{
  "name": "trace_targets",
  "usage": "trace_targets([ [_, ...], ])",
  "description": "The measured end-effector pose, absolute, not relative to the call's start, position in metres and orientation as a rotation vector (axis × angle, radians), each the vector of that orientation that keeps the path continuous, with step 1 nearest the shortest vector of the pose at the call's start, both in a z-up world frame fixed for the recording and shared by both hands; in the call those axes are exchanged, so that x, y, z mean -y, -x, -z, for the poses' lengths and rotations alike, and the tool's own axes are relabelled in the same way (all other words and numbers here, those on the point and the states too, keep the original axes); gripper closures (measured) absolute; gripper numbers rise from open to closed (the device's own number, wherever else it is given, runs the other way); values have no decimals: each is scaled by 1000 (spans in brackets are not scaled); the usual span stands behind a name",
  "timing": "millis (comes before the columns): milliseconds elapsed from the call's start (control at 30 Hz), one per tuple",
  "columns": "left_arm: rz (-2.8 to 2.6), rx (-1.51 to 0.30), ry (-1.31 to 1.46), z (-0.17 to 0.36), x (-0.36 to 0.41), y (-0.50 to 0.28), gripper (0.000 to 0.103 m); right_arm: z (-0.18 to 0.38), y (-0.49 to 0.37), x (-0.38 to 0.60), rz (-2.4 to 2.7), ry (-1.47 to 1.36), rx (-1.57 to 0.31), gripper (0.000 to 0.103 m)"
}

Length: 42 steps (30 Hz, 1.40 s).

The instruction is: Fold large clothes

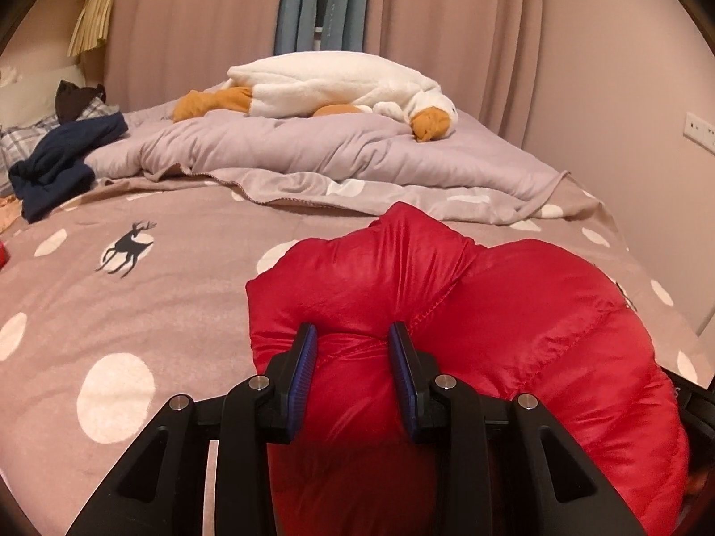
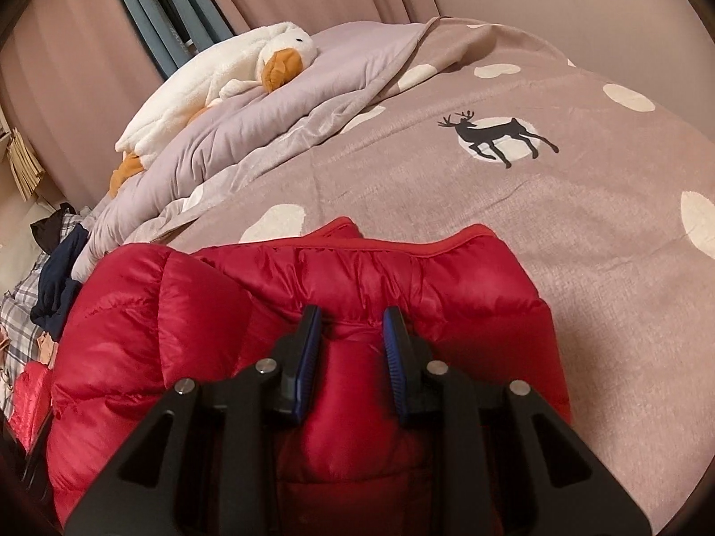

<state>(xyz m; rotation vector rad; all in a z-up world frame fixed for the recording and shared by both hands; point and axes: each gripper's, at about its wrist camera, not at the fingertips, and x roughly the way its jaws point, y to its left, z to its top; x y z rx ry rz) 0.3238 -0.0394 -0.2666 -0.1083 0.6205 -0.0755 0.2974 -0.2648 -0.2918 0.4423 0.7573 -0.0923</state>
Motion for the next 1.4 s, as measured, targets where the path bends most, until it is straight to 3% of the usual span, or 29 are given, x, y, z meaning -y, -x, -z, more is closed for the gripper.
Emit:
trace_targets([
  [233, 64, -618, 108, 267, 38, -324, 69, 288, -295, 267, 85, -467, -742, 74],
  [333, 48, -619, 111, 267, 37, -325, 64, 288, -293, 270, 84, -483, -734, 71],
  [433, 28, -624, 124, 267, 34, -326, 53, 288, -292, 272, 80, -503, -731, 69],
  [467, 8, -631, 130, 267, 32, -327, 42, 288, -291, 273, 77, -511, -729, 66],
  [500, -13, -638, 133, 267, 30, -327, 32, 288, -290, 275, 79, -522, -726, 63],
  [567, -29, -648, 163, 264, 20, -326, 24, 285, -284, 278, 121, -536, -726, 45],
  [733, 18, -727, 271, 248, -1, -316, 24, 268, -259, 284, 106, -585, -685, 31],
  [833, 86, -684, 264, 234, -7, -300, 23, 256, -238, 289, 89, -607, -668, 20],
  [967, 145, -586, 372, 214, -28, -268, 1, 235, -200, 299, 71, -619, -614, 3],
  [1100, 251, -523, 526, 203, -44, -248, 1, 219, -168, 312, 72, -628, -559, 0],
  [1233, 338, -577, 458, 206, -36, -243, 1, 229, -140, 325, 9, -693, -513, 0],
  [1400, 350, -699, 526, 248, -47, -260, 1, 272, -148, 338, -31, -882, -636, 0],
])
